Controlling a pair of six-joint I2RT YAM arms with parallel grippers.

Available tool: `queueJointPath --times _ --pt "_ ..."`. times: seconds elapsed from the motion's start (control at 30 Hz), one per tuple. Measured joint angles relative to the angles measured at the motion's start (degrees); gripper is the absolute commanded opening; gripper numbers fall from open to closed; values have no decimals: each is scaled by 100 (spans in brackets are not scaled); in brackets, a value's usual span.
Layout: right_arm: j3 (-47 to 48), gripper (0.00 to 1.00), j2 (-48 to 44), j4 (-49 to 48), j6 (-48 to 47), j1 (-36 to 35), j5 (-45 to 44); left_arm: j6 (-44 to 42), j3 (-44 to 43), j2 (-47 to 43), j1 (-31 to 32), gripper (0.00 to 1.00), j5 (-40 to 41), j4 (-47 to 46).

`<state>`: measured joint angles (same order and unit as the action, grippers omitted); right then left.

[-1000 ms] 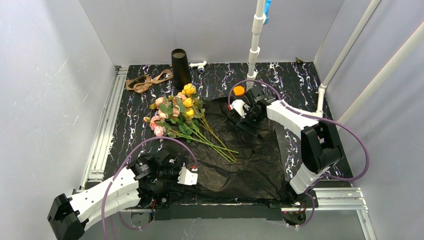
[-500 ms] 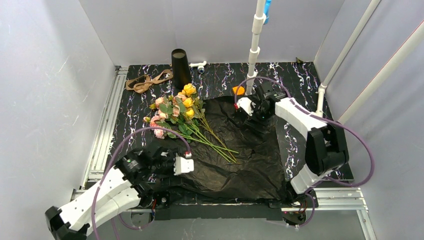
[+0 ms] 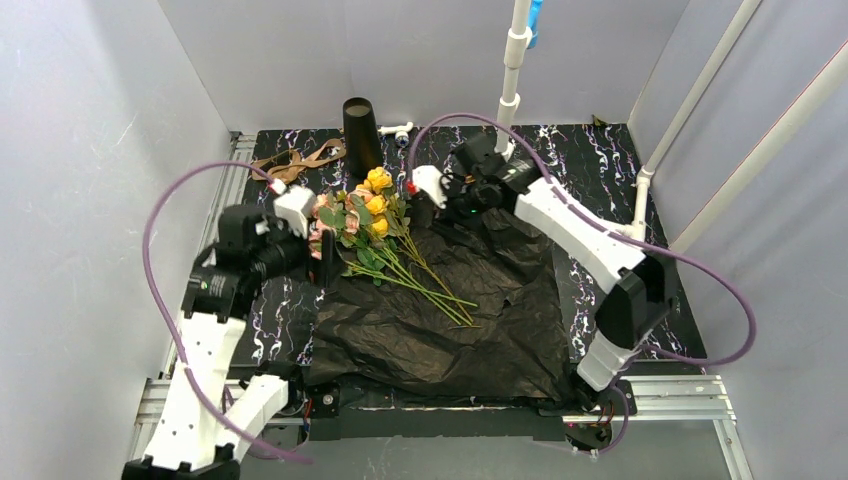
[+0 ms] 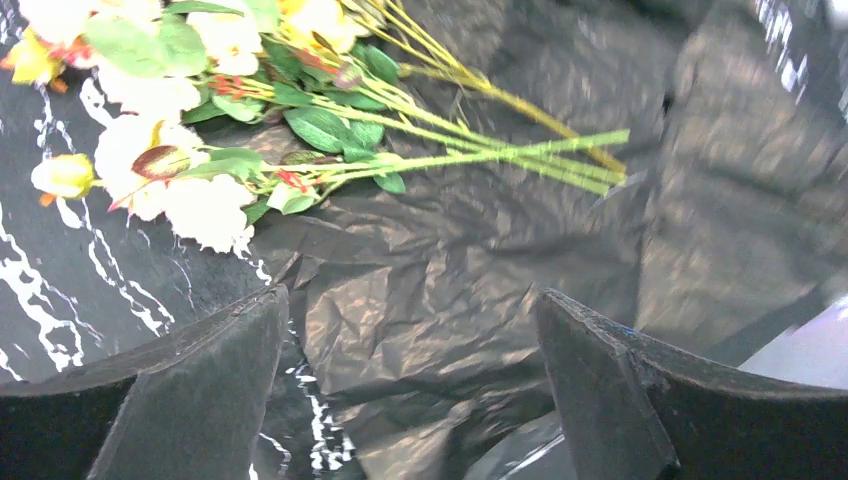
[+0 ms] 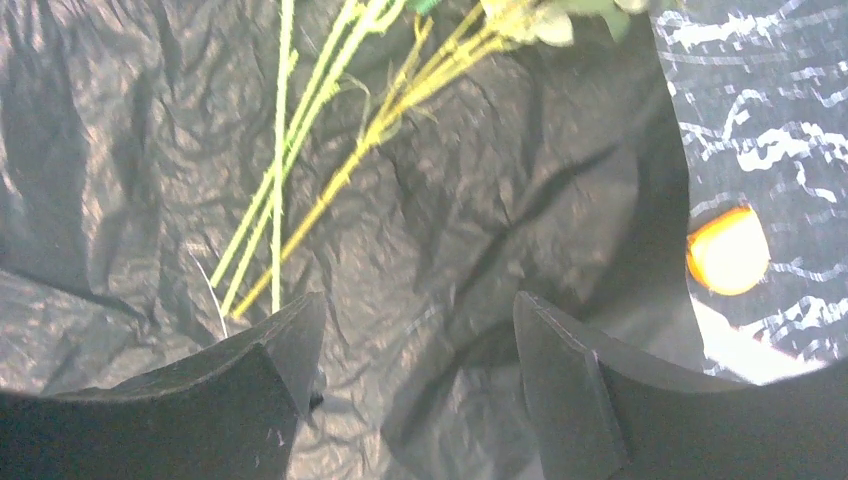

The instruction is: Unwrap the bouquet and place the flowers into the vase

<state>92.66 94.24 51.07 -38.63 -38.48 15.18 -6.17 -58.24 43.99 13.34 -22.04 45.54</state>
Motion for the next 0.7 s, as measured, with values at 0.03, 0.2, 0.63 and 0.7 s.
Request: queueJointPath --times 0.03,0.2,0.63,0.7 --pt "166 78 179 26 76 -129 -13 264 -199 181 -284 91 -96 35" --pt "1012 78 1134 304 306 -573 -39 1434 -953 1067 -1591 88 -638 125" --pt "2645 62 2774 960 914 -1764 -24 2236 -1408 1945 -3042 85 -846 284" --pt "2640 62 2933 973 981 -1954 -24 2297 -1364 1945 -3049 85 -866 221"
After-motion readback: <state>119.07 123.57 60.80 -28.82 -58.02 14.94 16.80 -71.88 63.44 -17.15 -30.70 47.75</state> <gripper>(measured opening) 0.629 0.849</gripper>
